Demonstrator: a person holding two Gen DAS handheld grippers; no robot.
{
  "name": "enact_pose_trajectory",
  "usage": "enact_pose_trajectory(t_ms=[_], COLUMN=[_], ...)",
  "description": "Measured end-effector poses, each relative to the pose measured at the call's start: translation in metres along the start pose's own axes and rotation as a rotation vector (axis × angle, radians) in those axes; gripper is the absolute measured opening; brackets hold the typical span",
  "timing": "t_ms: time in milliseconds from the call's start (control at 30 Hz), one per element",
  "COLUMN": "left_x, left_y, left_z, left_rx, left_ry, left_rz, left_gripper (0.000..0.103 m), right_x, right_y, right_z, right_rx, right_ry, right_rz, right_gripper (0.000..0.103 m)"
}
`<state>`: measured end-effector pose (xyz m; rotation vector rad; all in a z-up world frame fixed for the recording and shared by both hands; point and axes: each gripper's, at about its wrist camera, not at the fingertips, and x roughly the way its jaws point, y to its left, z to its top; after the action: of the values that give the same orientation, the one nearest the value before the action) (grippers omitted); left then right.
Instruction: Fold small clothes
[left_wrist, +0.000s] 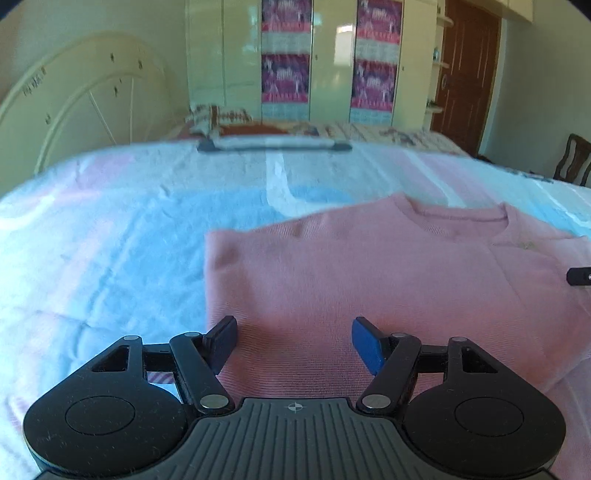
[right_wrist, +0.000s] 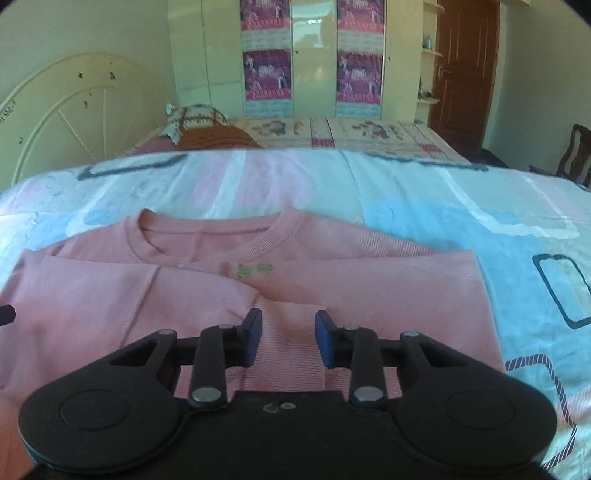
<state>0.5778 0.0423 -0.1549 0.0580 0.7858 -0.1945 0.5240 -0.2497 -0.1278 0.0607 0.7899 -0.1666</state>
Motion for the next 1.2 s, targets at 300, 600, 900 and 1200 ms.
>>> enact_pose_trajectory(t_ms=[300,600,900,1200], left_x=[0.033,0.018,-0.046,-0.061], left_y=[-0.006,0.006,0.013,0.026], left_z=[0.042,0.012,-0.052,-0.058], left_rx=[0.102,0.060,-0.033,-0.113], left_ry=[-0.062,-0.021,-0.037,-0.010], left_rz=[0.072,0.035,0.068,0.185], left_gripper=[0.086,0.089,0.089,0.089], right_x=[0.022,0.023,0.000,-0.027], right_y=[0.000,-0.008,-0.012,-0.012], right_z=[0.008,-0.002,-0.006,-0.030], right_rx=[-0.020,-0.010,-0.023,-0.051], right_ry=[0.030,0.012,0.004,0.010], right_rz=[-0.009,0.021,0.044,0.070], right_gripper=[0.033,0.034,0.033,0.033])
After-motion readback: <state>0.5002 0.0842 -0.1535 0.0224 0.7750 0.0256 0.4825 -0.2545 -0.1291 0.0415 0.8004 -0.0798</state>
